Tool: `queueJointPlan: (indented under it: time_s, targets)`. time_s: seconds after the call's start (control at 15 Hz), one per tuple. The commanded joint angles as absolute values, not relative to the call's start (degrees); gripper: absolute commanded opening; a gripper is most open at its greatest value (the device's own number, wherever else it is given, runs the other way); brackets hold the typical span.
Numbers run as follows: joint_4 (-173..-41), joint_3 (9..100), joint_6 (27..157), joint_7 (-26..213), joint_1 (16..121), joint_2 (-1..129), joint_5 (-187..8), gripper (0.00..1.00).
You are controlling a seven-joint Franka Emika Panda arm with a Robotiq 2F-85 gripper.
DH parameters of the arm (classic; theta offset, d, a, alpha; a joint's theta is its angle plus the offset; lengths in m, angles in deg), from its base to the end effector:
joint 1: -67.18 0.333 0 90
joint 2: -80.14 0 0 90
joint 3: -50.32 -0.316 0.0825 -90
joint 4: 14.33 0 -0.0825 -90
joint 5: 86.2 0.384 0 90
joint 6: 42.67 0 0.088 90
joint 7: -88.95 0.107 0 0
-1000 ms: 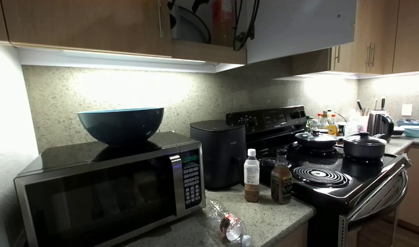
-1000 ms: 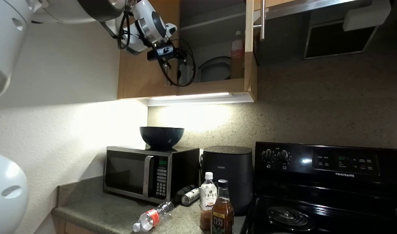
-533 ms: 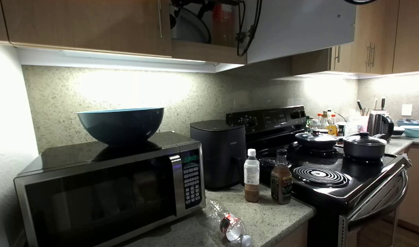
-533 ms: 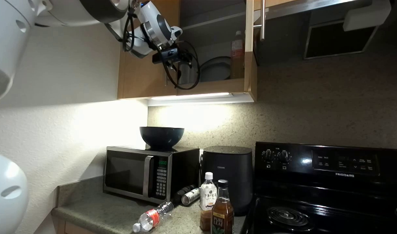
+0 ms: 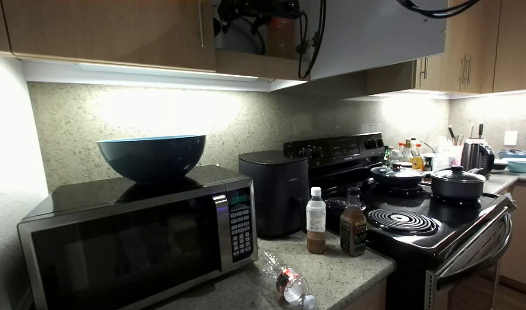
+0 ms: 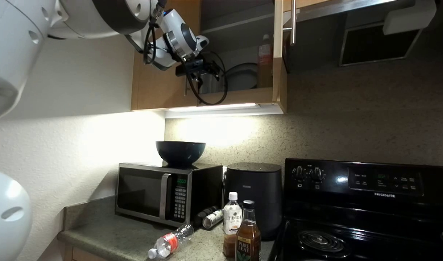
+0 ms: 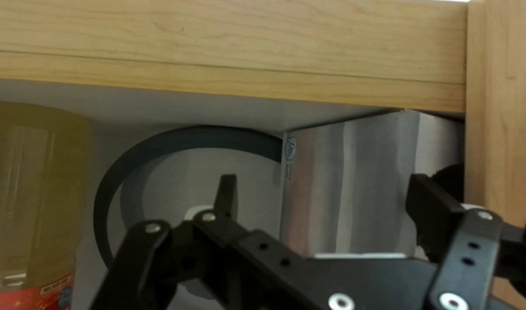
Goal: Pick up the box from the cabinet and put it on the counter
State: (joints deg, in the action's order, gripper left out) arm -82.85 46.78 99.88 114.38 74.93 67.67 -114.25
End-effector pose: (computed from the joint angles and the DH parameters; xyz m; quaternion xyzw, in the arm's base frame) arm 0.6394 0.1227 0.7915 0.8392 -0.0175 0.5410 0.0521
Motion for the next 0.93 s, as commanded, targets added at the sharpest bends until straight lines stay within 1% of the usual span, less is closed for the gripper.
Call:
queueJointPlan:
  time_s: [0.0,0.27,0.87]
  targets:
    - [-80.28,46.74,98.41,116.02,75.43,66.63,-114.04,1.0]
    - [-79.87,47.0,96.08,119.1,76.99,68.24,-115.97,1.0]
    - [-78.05,46.79,94.41,117.31,75.23,65.19,-108.38,1.0]
